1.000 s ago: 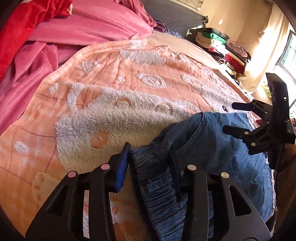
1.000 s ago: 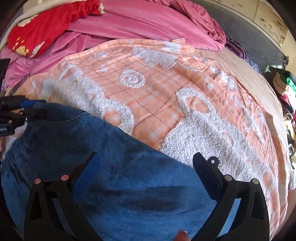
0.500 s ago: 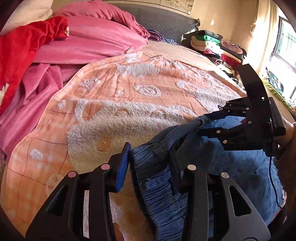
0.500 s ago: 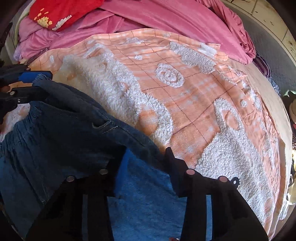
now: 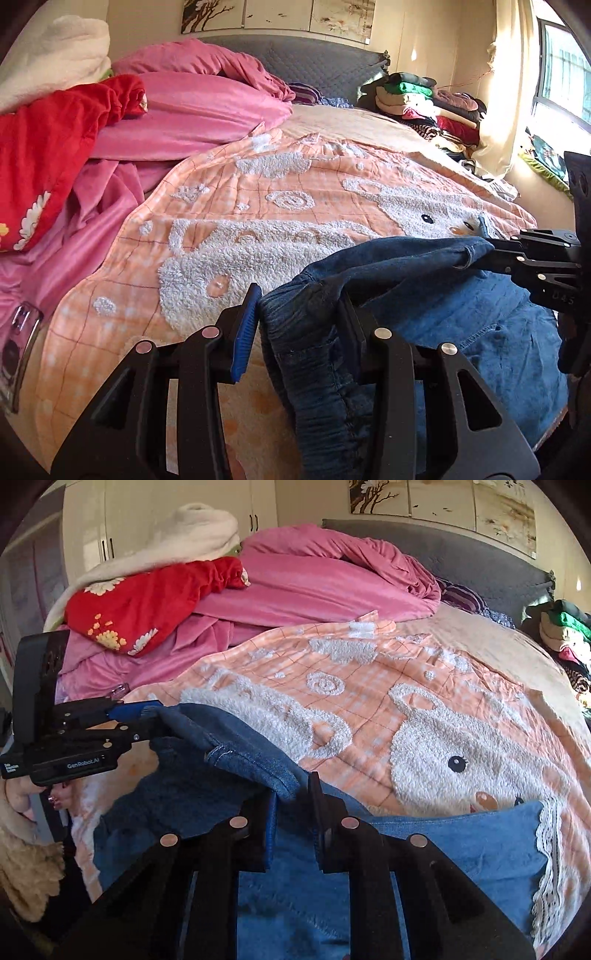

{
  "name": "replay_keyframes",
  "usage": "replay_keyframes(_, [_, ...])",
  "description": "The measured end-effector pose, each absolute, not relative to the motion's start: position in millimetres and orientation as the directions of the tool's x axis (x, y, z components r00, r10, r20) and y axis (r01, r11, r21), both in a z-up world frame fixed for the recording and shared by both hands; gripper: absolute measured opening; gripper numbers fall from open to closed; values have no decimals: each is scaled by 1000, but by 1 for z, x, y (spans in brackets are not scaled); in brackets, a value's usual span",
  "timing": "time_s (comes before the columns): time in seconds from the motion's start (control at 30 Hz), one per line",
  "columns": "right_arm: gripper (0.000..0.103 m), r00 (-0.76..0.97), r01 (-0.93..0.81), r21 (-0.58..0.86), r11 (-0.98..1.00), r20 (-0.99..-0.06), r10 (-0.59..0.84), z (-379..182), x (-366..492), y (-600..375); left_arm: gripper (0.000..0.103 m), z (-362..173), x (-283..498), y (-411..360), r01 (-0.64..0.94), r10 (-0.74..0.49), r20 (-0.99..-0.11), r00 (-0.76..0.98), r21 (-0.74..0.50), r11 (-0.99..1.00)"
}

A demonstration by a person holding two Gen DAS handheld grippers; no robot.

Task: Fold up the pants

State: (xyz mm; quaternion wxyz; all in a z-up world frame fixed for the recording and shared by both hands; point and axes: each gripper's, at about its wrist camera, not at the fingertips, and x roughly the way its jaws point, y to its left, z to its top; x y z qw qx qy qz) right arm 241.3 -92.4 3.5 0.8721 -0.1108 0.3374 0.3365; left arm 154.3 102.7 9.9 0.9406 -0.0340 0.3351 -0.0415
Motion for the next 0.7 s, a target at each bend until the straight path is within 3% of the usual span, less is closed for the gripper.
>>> replay_keyframes(0.2, [15,542,-640,107,761,-639,546,6,202,-118,32,15,125,96,97,-190,-617,763,-181,979])
replay_keyframes(0.7, [15,494,-660,137,739,-662,564,-25,97,-125,32,-1,49,87,138,-218,-661,718,-171,976])
